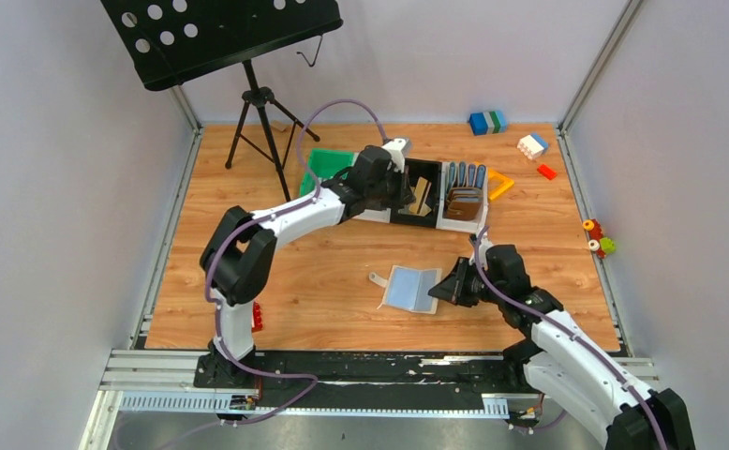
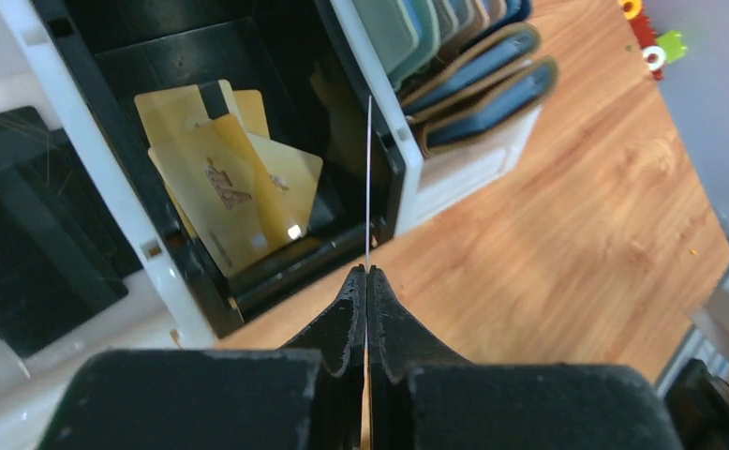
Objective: Take the credit cards out of the card holder
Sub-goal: Place the credit card in the storage box, then close the card holder at the center of the board.
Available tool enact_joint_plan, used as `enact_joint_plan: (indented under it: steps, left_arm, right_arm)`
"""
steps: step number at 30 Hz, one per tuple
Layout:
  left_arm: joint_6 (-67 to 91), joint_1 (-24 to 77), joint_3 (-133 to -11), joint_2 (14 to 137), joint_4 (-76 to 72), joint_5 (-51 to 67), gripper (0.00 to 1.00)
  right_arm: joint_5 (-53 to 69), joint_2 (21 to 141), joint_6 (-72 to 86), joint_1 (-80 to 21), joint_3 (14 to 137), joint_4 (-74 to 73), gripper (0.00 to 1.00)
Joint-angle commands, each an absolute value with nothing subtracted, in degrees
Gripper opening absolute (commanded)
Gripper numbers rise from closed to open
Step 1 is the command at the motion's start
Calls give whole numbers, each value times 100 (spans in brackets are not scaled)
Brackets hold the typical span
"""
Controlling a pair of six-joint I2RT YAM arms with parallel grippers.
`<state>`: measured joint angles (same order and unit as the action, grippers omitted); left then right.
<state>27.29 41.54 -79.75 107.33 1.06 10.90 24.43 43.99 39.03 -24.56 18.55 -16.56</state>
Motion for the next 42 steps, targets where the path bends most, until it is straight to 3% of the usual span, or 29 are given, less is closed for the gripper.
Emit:
enact_joint_plan:
  steps: [1, 10, 12, 13, 16, 18, 31, 42]
  left_arm:
    - [2480, 4123, -8795, 11325, 467, 870, 0]
    - [2514, 3981, -9755, 12314, 782, 646, 0]
    - [2463, 3949, -9874, 12409, 926, 490, 5]
    - [2417, 3935, -9967, 12436, 1097, 391, 11]
    - [2179, 3920, -10207, 12399, 1564, 199, 43]
    - [2066, 3920, -10198, 12253, 1722, 102, 53]
    - [2005, 3957, -8794, 10061, 1994, 768, 64]
    - [2617, 4056, -5058, 7532, 994, 1179, 65]
  right_arm:
    - [2347, 4074, 3580, -2441, 2145, -1606, 0]
    - [2279, 3957, 3322, -2443, 2266, -1731, 0]
    - [2297, 4084, 3312, -2438, 2242, -1720, 0]
    - [2303, 4161, 3304, -2439, 2229, -1700, 0]
    - [2314, 4429, 3267, -2436, 2231, -1675, 0]
    - [2428, 4693, 3237, -2443, 2271, -1607, 0]
    - [2331, 6126, 2806, -2508, 3330, -2454, 0]
    - [786, 6899, 2480, -3064, 4674, -3915, 0]
